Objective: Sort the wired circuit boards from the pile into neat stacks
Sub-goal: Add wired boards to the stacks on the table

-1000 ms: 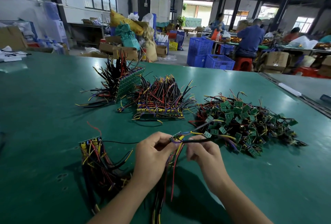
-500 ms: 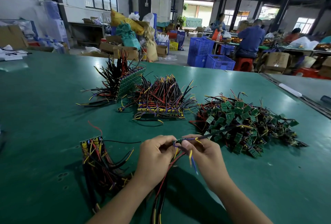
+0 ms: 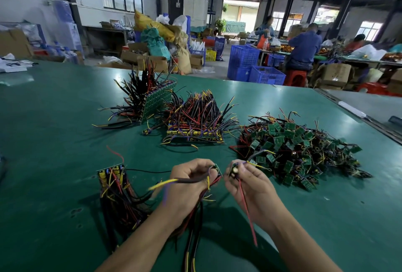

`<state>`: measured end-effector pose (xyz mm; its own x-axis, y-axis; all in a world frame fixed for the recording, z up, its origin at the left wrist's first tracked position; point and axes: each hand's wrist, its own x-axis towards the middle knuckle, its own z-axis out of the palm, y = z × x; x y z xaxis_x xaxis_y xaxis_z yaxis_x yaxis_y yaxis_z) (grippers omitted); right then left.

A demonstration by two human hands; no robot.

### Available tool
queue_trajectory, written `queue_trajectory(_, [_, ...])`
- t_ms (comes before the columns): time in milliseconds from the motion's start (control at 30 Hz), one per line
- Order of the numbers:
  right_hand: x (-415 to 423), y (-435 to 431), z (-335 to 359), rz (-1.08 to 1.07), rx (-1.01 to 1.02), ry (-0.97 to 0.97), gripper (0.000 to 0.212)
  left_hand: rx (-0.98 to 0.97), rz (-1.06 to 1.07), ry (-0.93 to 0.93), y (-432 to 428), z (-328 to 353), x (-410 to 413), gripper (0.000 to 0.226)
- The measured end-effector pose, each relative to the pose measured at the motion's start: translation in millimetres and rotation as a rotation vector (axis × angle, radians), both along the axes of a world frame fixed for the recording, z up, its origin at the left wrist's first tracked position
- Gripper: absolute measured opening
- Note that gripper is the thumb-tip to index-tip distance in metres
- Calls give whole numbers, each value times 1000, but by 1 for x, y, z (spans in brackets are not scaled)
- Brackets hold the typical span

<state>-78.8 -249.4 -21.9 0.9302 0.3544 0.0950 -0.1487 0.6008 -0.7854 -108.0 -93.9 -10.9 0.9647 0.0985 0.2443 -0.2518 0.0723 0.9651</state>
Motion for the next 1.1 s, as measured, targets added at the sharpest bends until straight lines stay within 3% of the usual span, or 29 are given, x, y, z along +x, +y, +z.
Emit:
queue_trajectory(100, [2,-3,-2,-147,-139,-82,14,22,85,37,4,-5,5,9])
queue_trajectory(267, [9,-9,-6,-396,-544,-362,22,342,152,3,15,-11,10,24])
queue_trajectory(400, [6,-11,-9,-379,-812,-611,30,532,159,11,12,-14,11,24])
queue_trajectory(500, [9,-13,-11,-322,-1031,-666,28,580,186,6,13,-17,12,23])
queue_trajectory(600, [11,-8,-12,-175,-1036,-558,23,601,231,21,15,-21,14,23])
queue_trajectory(767, [9,0,-15,33,-618,-105,28,760,343,36,17,-27,15,22])
queue_trajectory(833, [6,-3,-16,69,-580,-59,41,860,372,83,18,-29,14,26])
queue_trajectory(900, [5,-5,-16,92,-472,30,31,912,383,115,19,-31,14,31])
queue_trajectory(1000, [3,1,-17,128,-468,86,35,823,375,139,17,-31,14,26])
queue_trajectory(1100, [-4,8,-17,64,-647,3,67,625,298,264,13,-30,16,20])
